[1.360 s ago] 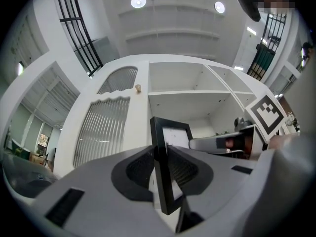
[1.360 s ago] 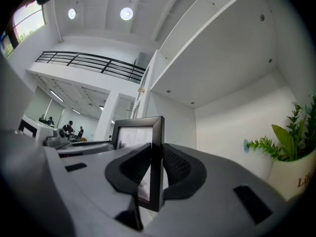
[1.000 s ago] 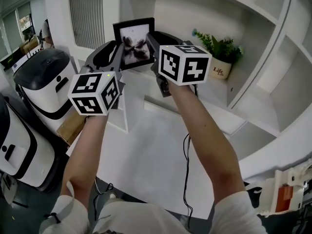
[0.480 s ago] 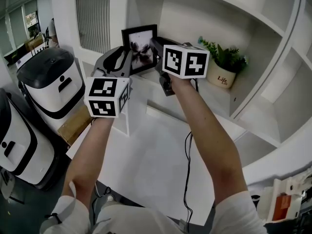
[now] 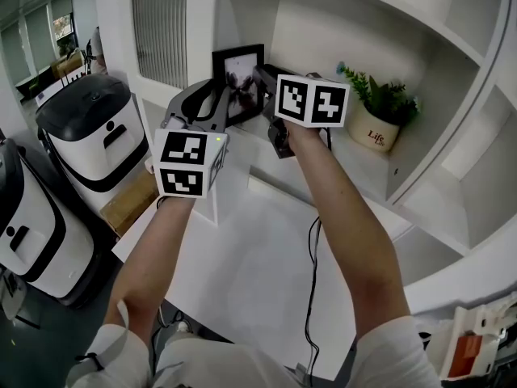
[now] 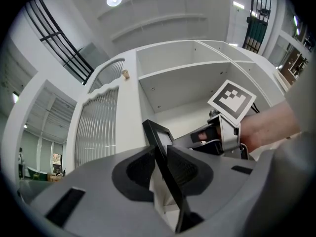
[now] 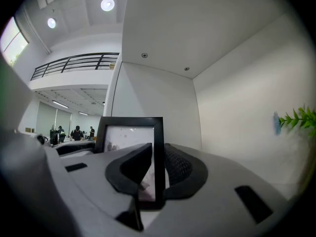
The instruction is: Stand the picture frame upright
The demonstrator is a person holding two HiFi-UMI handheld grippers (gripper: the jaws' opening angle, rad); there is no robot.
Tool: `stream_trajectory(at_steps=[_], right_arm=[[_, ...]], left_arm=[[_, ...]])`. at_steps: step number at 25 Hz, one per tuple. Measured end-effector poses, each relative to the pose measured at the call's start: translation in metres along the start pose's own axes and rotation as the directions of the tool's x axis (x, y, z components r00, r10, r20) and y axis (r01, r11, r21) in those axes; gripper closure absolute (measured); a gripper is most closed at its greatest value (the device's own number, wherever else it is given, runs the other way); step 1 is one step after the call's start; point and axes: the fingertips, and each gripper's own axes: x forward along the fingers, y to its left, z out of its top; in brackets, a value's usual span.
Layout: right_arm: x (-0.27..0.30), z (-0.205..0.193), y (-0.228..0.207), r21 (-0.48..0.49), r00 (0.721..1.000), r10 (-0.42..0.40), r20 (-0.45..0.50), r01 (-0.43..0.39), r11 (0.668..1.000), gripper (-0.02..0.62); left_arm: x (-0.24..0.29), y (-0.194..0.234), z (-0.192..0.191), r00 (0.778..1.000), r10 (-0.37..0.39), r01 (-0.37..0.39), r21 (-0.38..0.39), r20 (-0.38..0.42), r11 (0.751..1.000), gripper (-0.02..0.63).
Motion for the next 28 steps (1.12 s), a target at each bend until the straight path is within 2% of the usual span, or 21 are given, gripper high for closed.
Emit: stream_trajectory(at_steps=[6,10,15,19,28], right_arm=[[0.008,-0.003,-0.003,0.025,1.000,0.014,0.011,-0.014,1.000,0.523],[0.012,-0.003,-0.002,0.010,1.000,0.016,0.004,-0.016,1.000,0.525],[0.012,-0.002,0.002,-0.023,1.000,0.012,0.006,-0.012,1.000,0.529],[0.015,-0.002,0.016,-0.050,0.999,0.039,0.011,-0.038,0.998,0.575],[0.014,-0.003,0.026,-0.064,0.997,0.079,0.007,-0.079,0.995,0.546]], left_arm=[[0.003,-0.005,0.000,1.000,0.008,-0.008,0.032,-0.001,0.999,0.518],[0.001,-0.004,-0.004,1.000,0.010,-0.010,0.013,-0.008,1.000,0.518],[0.001,-0.008,-0.004,1.000,0.005,-0.005,0.046,-0.003,0.999,0.518],[0.004,-0.015,-0.003,1.000,-0.007,0.007,0.048,-0.004,0.999,0.518],[0.007,-0.009,-0.003,1.000,0.009,-0.008,0.039,-0.011,0.999,0.523]])
